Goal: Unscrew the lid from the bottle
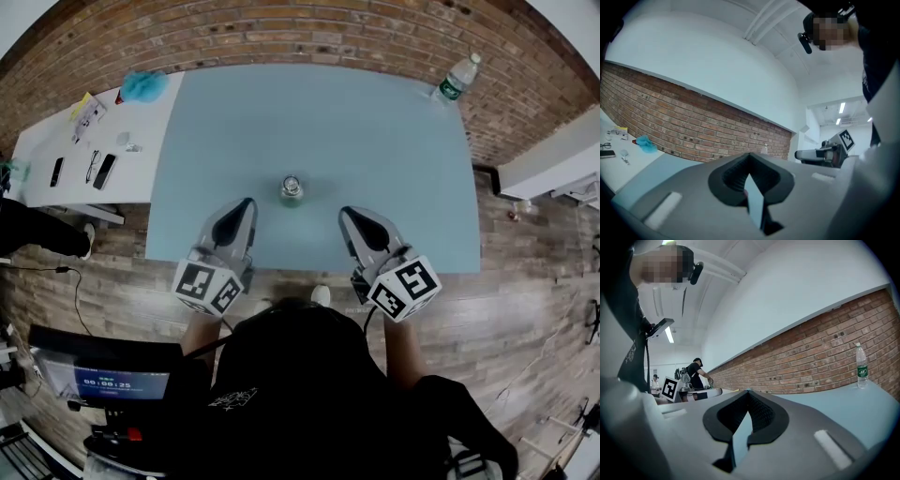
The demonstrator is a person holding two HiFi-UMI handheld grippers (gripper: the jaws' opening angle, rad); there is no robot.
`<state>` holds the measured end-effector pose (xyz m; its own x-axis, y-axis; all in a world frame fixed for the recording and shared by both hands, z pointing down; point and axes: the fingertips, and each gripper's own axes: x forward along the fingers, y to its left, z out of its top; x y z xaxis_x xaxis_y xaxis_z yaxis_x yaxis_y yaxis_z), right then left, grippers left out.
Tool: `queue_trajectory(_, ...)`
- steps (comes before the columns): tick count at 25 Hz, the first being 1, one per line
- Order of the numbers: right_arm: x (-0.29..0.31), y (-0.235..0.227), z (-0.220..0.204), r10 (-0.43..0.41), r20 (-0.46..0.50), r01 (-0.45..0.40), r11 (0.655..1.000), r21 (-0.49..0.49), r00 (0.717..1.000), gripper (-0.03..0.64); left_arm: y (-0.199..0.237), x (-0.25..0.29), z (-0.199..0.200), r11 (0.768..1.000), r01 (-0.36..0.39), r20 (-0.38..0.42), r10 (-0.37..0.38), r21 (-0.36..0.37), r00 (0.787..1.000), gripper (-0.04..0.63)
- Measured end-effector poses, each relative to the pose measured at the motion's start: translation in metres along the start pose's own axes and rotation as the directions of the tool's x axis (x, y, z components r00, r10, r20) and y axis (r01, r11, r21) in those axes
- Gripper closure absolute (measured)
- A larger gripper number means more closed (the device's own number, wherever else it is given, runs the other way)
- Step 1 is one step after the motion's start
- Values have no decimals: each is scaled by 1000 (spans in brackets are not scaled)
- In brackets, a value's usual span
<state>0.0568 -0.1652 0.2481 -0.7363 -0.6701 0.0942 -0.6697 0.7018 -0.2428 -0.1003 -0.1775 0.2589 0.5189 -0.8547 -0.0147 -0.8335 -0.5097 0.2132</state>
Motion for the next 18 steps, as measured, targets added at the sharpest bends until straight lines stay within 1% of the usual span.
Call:
queue_trajectory(5,-7,-13,1,46,-4,-46,999,13,999,615,-11,8,-3,999,-40,1,40,-8,999,595)
queue_trajectory(9,-14,-25,1,81,2,-81,996,27,997,615,-23,18,-7,998,-64,1,64,1,998,595)
queue_trajectory(18,-25,-42,-8,168,-31,-167,985,32,985,615,-47,24,-25,992,-129,-21,129,8,991,595)
